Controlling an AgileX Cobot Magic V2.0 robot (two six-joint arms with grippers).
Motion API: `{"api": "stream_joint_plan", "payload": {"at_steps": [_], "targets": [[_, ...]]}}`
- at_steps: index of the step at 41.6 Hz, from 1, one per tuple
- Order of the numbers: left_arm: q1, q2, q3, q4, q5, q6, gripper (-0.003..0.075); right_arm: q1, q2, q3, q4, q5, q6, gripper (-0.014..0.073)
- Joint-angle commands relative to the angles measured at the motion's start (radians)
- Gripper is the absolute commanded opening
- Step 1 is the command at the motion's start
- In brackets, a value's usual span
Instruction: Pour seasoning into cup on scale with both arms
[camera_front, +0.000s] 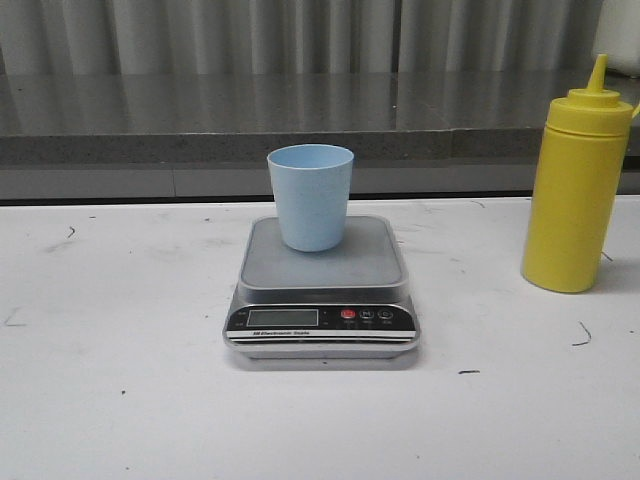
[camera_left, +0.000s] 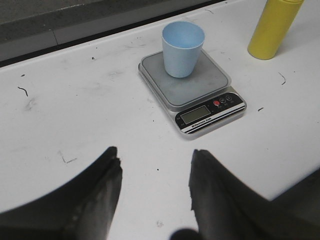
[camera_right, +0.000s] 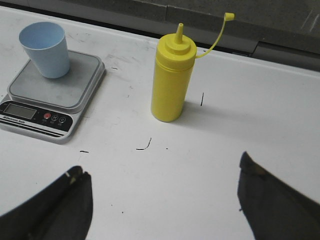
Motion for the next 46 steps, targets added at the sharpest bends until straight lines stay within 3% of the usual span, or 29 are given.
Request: {"api": "stream_joint_plan", "payload": {"at_steps": [1, 9, 16, 19, 46], "targets": [[-0.004, 0.002, -0.025, -0.005, -0.069, -0.004, 0.0313, 0.003, 0.006, -0.032, 0.001, -0.064, -0.010, 0.0524], [-0.004, 0.002, -0.025, -0.005, -0.069, -0.004, 0.0279, 0.003, 0.006, -0.032, 0.001, -0.064, -0.010, 0.0141], [-0.004, 0.002, -0.025, -0.005, -0.069, -0.004, 0.0065, 0.003, 0.006, -0.032, 0.001, -0.060, -0.010, -0.0116], [-0.004, 0.002, -0.025, -0.005, -0.069, -0.004, -0.0019, 0.003, 0.006, -0.032, 0.001, -0.057, -0.010, -0.0115], [0.025, -0.029, 0.001, -0.009, -0.088, -0.004, -0.0020, 0.003, 0.006, -0.032, 0.001, -0.057, -0.010, -0.0118]]}}
